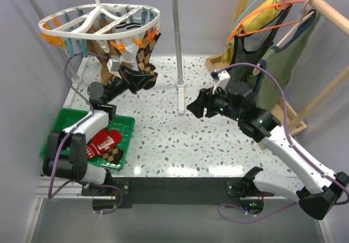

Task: Remove the socks clipped to the hanger

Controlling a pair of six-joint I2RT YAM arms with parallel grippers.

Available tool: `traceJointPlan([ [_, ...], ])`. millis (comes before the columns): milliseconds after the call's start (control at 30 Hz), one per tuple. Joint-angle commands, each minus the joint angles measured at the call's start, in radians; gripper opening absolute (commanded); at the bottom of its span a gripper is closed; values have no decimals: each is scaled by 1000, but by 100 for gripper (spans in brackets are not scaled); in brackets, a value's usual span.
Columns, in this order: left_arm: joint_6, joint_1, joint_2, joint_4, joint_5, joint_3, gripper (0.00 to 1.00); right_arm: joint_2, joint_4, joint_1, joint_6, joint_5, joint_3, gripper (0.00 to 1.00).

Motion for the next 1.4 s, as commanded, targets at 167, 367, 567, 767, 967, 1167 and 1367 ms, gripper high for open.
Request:
traceJointPlan([
  [167, -65, -15, -396, -213, -16, -180, 0, 16, -40, -2, 47, -80, 99, 62],
  [367, -134, -26, -579, -281, 2, -259, 1, 46, -71, 1, 74, -104, 153, 64],
  [567, -217, -29, -738, -349, 4, -286, 3, 17, 45, 29, 143, -123, 107, 66],
  [767, -227, -32, -832, -538, 2, -244, 3, 140, 47, 84, 107, -127, 203, 72],
  [967, -199, -32, -947, -711, -32, -236, 3, 247, 75, 84, 70, -120, 328, 75],
  [1167, -135, -37, -978, -906, -29, -175, 3, 328, 58, 81, 13, -60, 486, 71],
  [1367, -72, -46, -1001, -1020, -58, -129, 3, 459, 210, 81, 30, -202, 600, 70],
])
